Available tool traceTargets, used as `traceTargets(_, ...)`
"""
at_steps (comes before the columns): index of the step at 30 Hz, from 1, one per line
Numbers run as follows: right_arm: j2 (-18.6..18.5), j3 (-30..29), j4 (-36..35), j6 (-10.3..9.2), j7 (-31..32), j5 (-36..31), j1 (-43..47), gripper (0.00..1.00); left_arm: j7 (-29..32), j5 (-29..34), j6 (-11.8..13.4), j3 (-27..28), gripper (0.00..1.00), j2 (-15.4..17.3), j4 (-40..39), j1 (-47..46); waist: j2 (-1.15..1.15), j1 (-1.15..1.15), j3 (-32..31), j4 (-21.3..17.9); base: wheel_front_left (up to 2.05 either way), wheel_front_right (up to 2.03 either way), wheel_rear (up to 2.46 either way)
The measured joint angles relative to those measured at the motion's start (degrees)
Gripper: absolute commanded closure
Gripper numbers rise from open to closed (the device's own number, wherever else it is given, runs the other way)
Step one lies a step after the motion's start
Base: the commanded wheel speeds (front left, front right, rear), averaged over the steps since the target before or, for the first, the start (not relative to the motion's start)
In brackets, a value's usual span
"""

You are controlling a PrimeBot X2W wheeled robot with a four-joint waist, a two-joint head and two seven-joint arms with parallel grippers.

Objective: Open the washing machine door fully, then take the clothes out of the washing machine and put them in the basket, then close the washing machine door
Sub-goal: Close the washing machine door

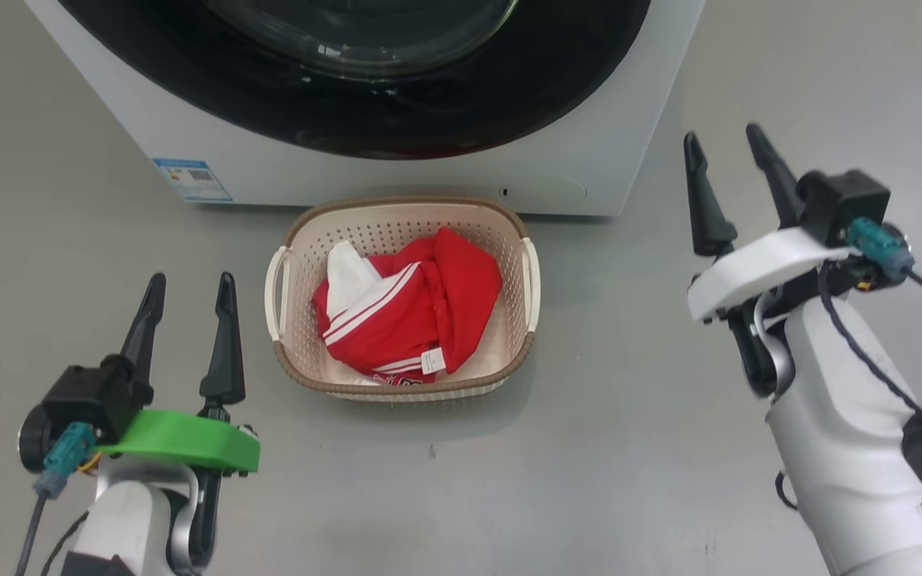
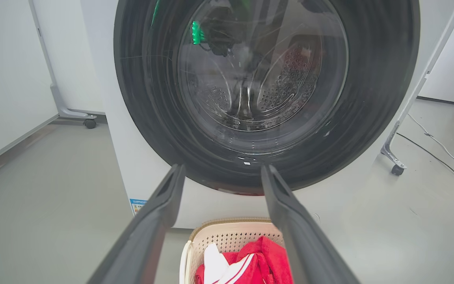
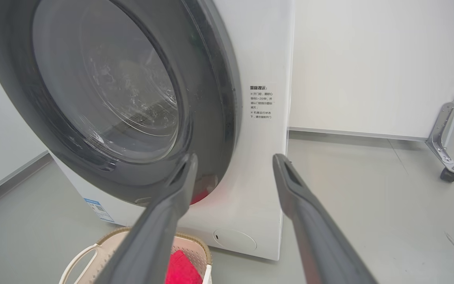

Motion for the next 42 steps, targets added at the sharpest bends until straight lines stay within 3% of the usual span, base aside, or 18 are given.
traceTargets(20, 0.55, -1.47, -7.06, -2.49, 0.01, 0.14, 17.24, 0.0, 0.05, 0.1, 0.0, -1.04, 0.0, 0.64, 1.72, 6.38, 0.0, 0.0, -7.79, -3.86, 0.0, 0.0, 0.0)
traceTargets(42, 0.89, -0.53, -12.8, -4.49, 0.01, 0.13, 25.66, 0.0, 0.57, 1.51, 0.1, -2.14, 0.0, 0.86, 0.65, 10.09, 0.0, 0.0, -11.06, -5.3, 0.0, 0.0, 0.0)
